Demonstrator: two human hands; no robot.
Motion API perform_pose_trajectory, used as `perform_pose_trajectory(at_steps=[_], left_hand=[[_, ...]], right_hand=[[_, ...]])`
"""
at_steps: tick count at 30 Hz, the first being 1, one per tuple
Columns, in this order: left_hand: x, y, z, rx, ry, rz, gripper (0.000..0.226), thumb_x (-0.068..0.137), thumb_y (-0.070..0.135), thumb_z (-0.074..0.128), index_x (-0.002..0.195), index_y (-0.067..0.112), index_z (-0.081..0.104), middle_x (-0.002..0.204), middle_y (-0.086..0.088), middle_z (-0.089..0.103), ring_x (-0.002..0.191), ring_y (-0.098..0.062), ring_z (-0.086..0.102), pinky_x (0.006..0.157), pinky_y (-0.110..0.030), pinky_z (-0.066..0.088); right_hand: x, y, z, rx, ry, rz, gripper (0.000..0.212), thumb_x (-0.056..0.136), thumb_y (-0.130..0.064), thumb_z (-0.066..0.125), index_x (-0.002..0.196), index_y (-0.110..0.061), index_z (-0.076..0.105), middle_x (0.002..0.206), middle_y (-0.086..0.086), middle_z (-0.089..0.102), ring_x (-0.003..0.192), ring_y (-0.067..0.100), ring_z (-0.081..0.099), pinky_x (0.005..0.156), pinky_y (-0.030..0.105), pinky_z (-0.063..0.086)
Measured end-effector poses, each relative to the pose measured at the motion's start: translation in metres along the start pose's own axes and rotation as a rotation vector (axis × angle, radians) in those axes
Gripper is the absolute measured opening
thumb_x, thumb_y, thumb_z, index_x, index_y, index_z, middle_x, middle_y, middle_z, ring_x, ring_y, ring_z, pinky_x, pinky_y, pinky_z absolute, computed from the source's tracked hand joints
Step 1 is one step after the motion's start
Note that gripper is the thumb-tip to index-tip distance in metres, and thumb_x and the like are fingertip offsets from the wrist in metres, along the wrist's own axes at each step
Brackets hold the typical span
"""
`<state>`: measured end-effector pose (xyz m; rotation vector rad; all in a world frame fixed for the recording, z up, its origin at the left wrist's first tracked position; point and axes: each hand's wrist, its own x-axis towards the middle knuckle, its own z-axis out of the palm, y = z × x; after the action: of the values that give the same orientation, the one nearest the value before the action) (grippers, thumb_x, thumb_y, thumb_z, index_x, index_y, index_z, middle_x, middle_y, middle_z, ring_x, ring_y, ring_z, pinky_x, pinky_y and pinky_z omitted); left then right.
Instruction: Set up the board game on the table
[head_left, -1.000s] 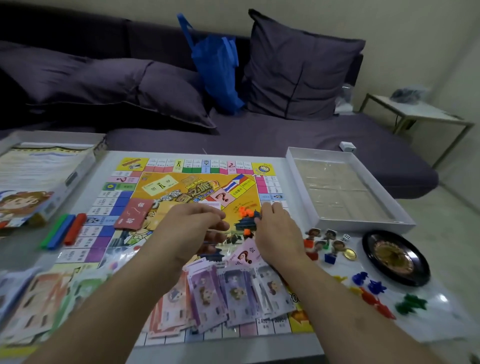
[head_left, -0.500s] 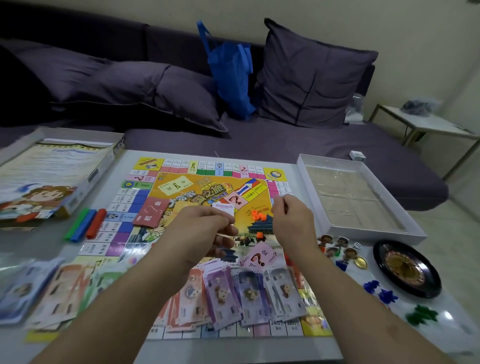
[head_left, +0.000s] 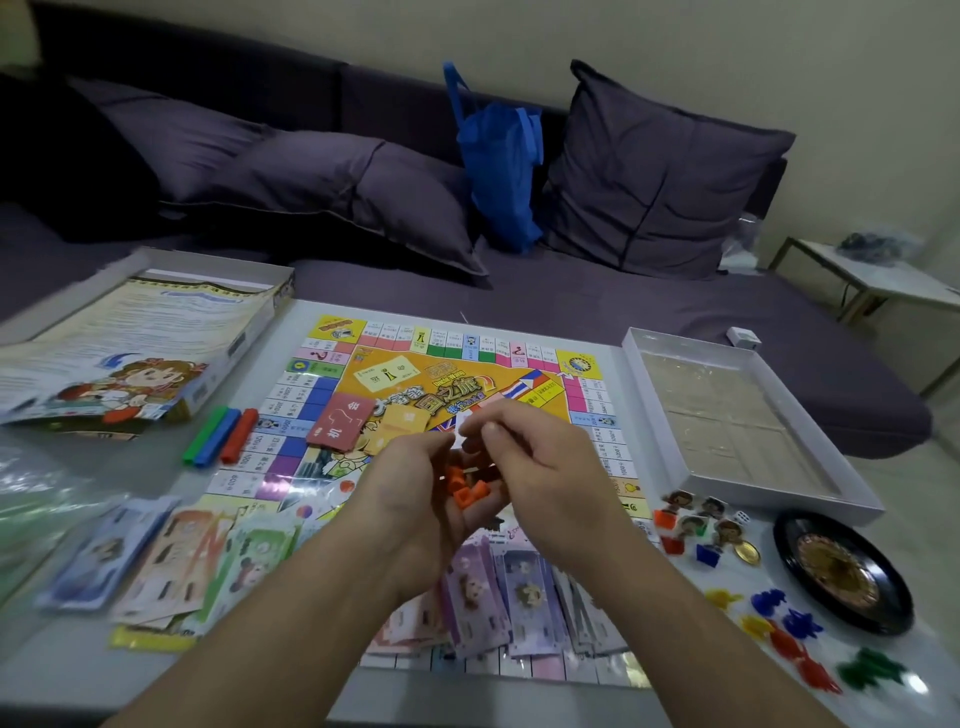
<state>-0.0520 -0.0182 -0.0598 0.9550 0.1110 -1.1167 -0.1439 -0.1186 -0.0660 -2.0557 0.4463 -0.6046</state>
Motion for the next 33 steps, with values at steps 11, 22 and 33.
perform_pose_trajectory(at_steps=[11, 22, 33], left_hand=[[-0.003, 0.009, -0.011, -0.019, -0.055, 0.009, 0.045, 0.109, 0.022, 0.044, 0.118, -0.020, 0.060, 0.104, -0.032, 0.072, 0.084, -0.037, 0.077, 0.075, -0.044, 0.067], [0.002, 0.010, -0.011, 0.039, -0.094, 0.024, 0.030, 0.105, 0.010, 0.040, 0.101, -0.013, 0.058, 0.072, -0.020, 0.066, 0.072, -0.029, 0.062, 0.089, -0.043, 0.060], [0.001, 0.005, -0.006, 0.056, -0.115, -0.010, 0.029, 0.108, 0.002, 0.042, 0.110, -0.018, 0.064, 0.093, -0.027, 0.074, 0.066, -0.025, 0.073, 0.061, -0.029, 0.065]], right_hand=[[0.002, -0.004, -0.011, -0.327, -0.090, -0.150, 0.020, 0.094, -0.011, 0.069, 0.102, -0.029, 0.070, 0.106, -0.015, 0.062, 0.107, 0.003, 0.057, 0.087, 0.014, 0.047], [0.010, -0.001, -0.010, -0.564, -0.141, -0.134, 0.006, 0.098, -0.028, 0.070, 0.092, -0.030, 0.070, 0.091, -0.017, 0.061, 0.095, 0.004, 0.048, 0.082, 0.023, 0.040], [0.008, 0.001, -0.014, -0.112, 0.084, -0.020, 0.019, 0.097, -0.009, 0.071, 0.092, -0.027, 0.074, 0.087, -0.012, 0.073, 0.087, 0.008, 0.071, 0.075, 0.020, 0.057]])
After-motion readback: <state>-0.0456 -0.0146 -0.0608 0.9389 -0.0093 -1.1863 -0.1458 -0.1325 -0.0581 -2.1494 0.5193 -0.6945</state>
